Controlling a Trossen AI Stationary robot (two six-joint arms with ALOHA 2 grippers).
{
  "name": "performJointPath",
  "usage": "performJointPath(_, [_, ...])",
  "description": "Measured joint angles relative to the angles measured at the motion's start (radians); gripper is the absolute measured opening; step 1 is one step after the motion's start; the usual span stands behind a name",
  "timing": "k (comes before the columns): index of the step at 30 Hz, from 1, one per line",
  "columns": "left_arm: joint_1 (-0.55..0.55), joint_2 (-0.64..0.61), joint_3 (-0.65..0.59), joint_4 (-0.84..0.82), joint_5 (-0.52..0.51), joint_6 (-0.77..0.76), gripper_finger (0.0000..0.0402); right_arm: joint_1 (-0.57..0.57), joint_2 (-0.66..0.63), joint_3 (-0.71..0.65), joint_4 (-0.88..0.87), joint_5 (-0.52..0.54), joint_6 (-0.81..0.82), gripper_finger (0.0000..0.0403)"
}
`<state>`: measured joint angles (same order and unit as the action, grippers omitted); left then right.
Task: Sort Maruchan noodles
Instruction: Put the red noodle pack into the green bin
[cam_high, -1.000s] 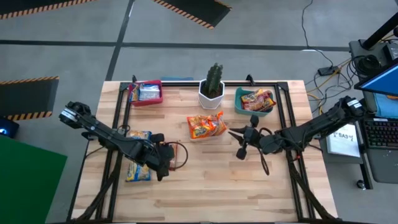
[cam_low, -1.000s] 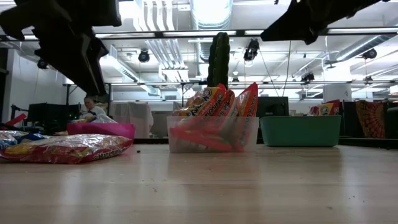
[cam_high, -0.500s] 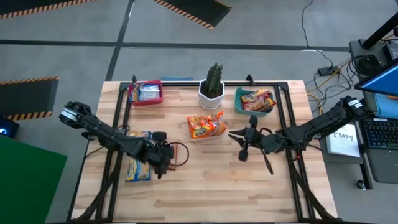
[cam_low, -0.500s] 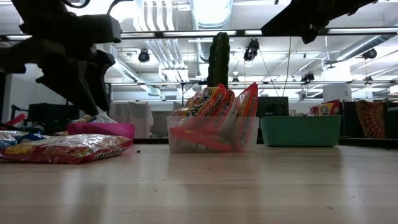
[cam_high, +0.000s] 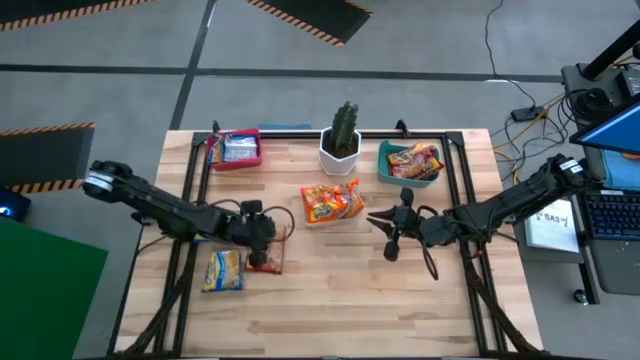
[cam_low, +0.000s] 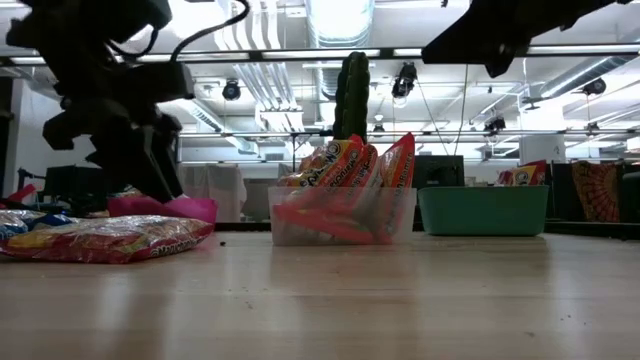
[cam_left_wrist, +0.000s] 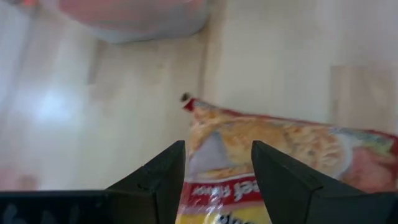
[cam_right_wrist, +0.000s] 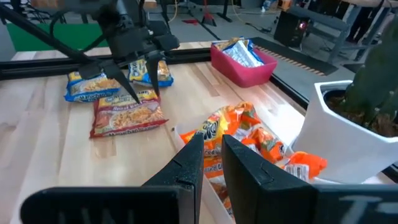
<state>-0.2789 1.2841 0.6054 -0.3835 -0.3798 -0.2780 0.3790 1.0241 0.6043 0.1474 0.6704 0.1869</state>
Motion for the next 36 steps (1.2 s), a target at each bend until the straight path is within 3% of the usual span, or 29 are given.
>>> performJointPath(5, [0.042,-0.042,-0.109,0.174,0.073,0.008,0.0166,0.0,0.0,-0.029,0.002,0.0,0.004,0.0047])
performJointPath(18, [0.061,-0.011,-0.235,0.357,0.075,-0.058,0.0135,0.0,0.001,-0.054,0.065,0.001,-0.004,0.0047])
performJointPath(22, [0.06,-0.002,-0.231,0.357,0.076,-0.063,0.0106,0.0,0.001,-0.054,0.067,0.001,-0.004,0.0047])
performJointPath(27, [0.059,0.001,-0.225,0.354,0.076,-0.064,0.0041,0.0,0.001,-0.055,0.081,0.008,0.003,0.0047])
performJointPath(31, [0.058,0.001,-0.211,0.349,0.076,-0.064,0.0006,-0.002,0.001,-0.055,0.176,0.089,0.022,0.0047])
performJointPath(36, [0.046,0.001,-0.168,0.349,0.077,-0.022,0.0002,-0.009,0.004,-0.048,0.502,0.287,-0.169,0.0047])
